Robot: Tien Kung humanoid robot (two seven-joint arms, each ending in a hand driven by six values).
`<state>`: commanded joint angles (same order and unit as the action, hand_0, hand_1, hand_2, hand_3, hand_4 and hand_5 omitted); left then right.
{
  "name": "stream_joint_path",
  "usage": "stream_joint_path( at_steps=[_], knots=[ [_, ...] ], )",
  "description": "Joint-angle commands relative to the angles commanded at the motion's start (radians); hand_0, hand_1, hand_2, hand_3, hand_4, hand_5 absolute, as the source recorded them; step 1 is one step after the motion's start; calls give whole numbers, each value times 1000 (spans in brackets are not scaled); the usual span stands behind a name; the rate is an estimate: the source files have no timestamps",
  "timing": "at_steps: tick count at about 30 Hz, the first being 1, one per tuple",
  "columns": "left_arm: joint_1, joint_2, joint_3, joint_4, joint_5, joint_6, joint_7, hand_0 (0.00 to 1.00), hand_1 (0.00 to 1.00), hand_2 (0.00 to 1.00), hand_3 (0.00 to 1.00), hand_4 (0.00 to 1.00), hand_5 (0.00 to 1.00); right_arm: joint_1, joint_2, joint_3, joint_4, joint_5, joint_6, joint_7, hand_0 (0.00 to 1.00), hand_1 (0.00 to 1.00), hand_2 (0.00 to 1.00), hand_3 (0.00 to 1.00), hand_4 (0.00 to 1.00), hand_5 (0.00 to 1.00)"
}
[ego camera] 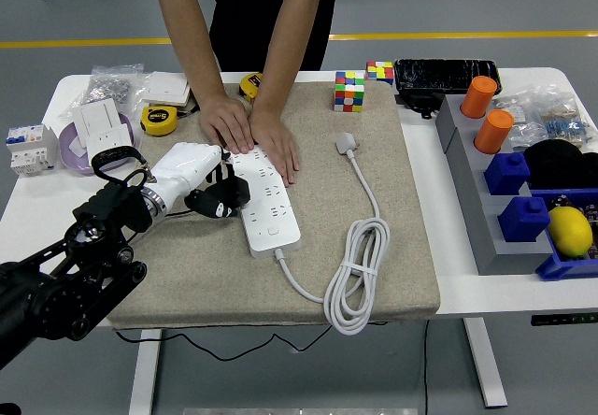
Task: Pick up the plug,place it near the board,insert it into the board,press the button
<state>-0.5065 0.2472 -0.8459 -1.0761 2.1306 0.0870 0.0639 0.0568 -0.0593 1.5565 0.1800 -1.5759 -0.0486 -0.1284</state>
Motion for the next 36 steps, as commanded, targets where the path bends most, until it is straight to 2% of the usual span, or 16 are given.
stream_joint_path(
  at_steps=[4, 5, 10, 11, 16, 17, 22, 23, 26, 29, 30, 32, 34, 35, 36],
  knots=[
    [-1, 0, -2, 1, -4, -10, 0, 541, 641, 560, 526, 998, 308, 1, 0, 4, 0, -3, 0, 2, 770, 684, 705, 658, 987, 778],
    [-1, 1, -2, 1, -6, -12, 0, 632, 736, 680, 636, 998, 383, 1, 0, 7, 0, -5, 0, 2, 770, 685, 705, 660, 989, 778],
    [1, 0, -4, -1, -9, -7, -1, 632, 736, 680, 636, 998, 383, 1, -1, 10, 0, -6, 0, 4, 770, 685, 705, 660, 989, 778],
    [1, 0, -5, -1, -9, -6, -1, 679, 761, 703, 701, 998, 408, 1, -1, 10, 0, -7, 1, 4, 774, 685, 706, 662, 992, 780],
    [5, 1, -13, -11, -10, -7, -1, 679, 761, 703, 701, 998, 408, 0, -1, 13, 0, -8, 3, 8, 774, 685, 706, 662, 992, 780],
    [7, 1, -17, -14, -11, -8, -1, 686, 777, 722, 736, 998, 447, -1, -1, 13, 0, -8, 4, 8, 779, 685, 706, 668, 997, 784],
    [20, 4, -42, -39, -14, -32, 2, 686, 777, 722, 736, 998, 447, -3, -1, 13, 0, -8, 5, 9, 779, 685, 706, 668, 997, 784],
    [25, 6, -50, -48, -17, -43, 3, 745, 841, 769, 783, 998, 678, -3, -2, 13, 0, -8, 5, 9, 779, 685, 706, 671, 998, 793],
    [39, 6, -75, -69, -35, -67, -1, 745, 841, 769, 783, 998, 678, -1, -2, 9, 0, -5, 5, 9, 779, 685, 706, 671, 998, 793],
    [88, -4, -144, -127, -102, -83, -17, 745, 841, 769, 783, 998, 678, -2, 0, 4, 0, -1, 4, 8, 779, 685, 706, 671, 998, 793],
    [103, -7, -164, -143, -129, -81, -22, 783, 879, 821, 821, 998, 977, -2, 0, 3, 0, -1, 4, 7, 779, 685, 706, 673, 998, 803],
    [144, -24, -209, -182, -197, -50, -46, 783, 879, 821, 821, 998, 977, -4, 2, 3, 0, 0, 3, 6, 779, 685, 706, 673, 998, 803],
    [202, -59, -264, -231, -275, 13, -92, 783, 879, 821, 821, 998, 977, -6, 4, 1, 0, 1, 2, 5, 779, 685, 706, 673, 998, 803],
    [243, -86, -295, -263, -320, 59, -129, 783, 879, 821, 821, 998, 977, -9, 6, 3, 0, 1, 2, 4, 779, 685, 706, 673, 998, 803],
    [276, -108, -311, -286, -366, 103, -160, 797, 909, 885, 874, 998, 998, -10, 8, 3, 0, 1, 2, 4, 776, 685, 706, 678, 998, 813]
  ],
)
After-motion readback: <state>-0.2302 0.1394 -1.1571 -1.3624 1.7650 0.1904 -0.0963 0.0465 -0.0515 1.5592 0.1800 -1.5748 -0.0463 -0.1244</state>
